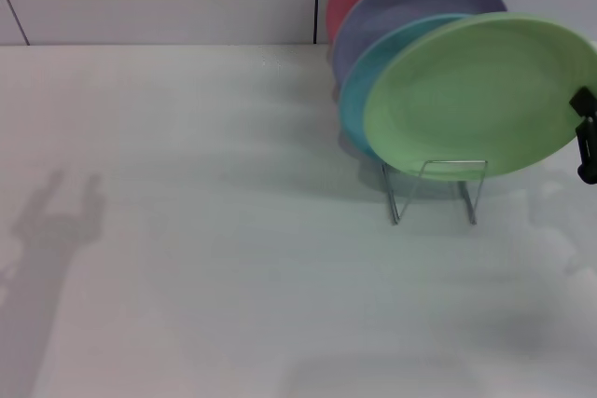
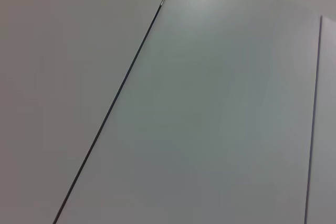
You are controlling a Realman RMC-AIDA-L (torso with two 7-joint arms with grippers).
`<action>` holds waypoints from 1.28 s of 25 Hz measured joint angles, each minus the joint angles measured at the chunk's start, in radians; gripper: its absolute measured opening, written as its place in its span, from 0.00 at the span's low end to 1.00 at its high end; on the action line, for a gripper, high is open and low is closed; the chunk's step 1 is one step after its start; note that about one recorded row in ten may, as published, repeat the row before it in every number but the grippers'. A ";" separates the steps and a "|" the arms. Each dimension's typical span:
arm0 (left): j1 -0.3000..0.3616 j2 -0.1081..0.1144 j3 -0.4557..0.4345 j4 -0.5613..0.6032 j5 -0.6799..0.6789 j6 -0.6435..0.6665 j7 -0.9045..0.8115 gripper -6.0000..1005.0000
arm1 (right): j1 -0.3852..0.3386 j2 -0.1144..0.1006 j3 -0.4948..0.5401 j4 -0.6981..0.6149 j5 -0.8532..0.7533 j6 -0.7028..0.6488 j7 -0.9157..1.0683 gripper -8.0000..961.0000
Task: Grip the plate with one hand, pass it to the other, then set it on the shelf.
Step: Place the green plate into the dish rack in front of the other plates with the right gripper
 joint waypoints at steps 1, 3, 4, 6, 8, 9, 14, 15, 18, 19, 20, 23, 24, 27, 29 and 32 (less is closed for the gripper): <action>0.001 -0.001 0.000 0.000 0.000 0.000 0.000 0.49 | 0.001 0.000 0.000 0.000 0.000 0.002 0.000 0.05; 0.001 -0.002 0.000 0.000 0.000 0.000 0.000 0.49 | 0.002 0.000 0.000 -0.001 -0.001 0.006 -0.001 0.05; 0.001 -0.003 0.000 0.000 0.000 0.000 0.000 0.49 | 0.002 0.000 0.000 -0.001 -0.002 0.008 -0.002 0.05; 0.001 -0.004 0.000 0.000 0.000 0.000 0.000 0.49 | 0.002 0.000 0.000 -0.002 -0.002 0.010 -0.003 0.05; 0.001 -0.004 0.000 0.000 0.000 0.000 0.000 0.49 | 0.002 0.000 0.000 -0.002 -0.003 0.012 -0.003 0.05; 0.001 -0.004 0.000 0.000 0.000 0.001 0.000 0.49 | 0.001 0.000 -0.001 -0.002 -0.004 0.013 -0.003 0.05; 0.001 -0.002 0.000 0.000 0.000 0.006 0.000 0.49 | -0.004 0.000 -0.012 0.000 -0.008 0.012 -0.004 0.05; 0.001 -0.002 0.000 0.000 0.000 0.007 0.000 0.49 | -0.004 0.000 -0.016 0.000 -0.009 0.010 -0.004 0.05; 0.001 0.000 0.000 0.000 0.000 0.008 -0.008 0.49 | -0.005 0.000 -0.019 -0.001 -0.009 0.008 -0.004 0.05; 0.001 0.001 0.000 0.000 0.000 0.009 -0.013 0.49 | -0.006 0.000 -0.019 0.000 -0.009 0.012 -0.005 0.05; 0.001 0.001 0.000 0.000 0.000 0.009 -0.013 0.49 | -0.006 0.000 -0.019 0.000 -0.009 0.012 -0.005 0.05; 0.001 0.002 0.000 0.000 0.000 0.012 -0.017 0.49 | -0.006 0.000 -0.019 0.001 -0.009 0.015 -0.005 0.14; 0.001 0.002 0.000 0.000 0.000 0.013 -0.020 0.49 | -0.006 0.000 -0.019 0.003 -0.009 0.015 -0.005 0.15; 0.002 0.003 0.000 0.000 0.000 0.014 -0.022 0.49 | -0.006 0.000 -0.019 0.004 -0.009 0.012 -0.005 0.16; 0.002 0.004 0.000 0.000 0.000 0.016 -0.022 0.49 | -0.006 0.000 -0.019 0.005 -0.009 0.007 -0.005 0.16; 0.003 0.004 0.000 0.000 0.000 0.017 -0.022 0.49 | -0.006 0.000 -0.018 0.005 -0.009 0.007 -0.005 0.17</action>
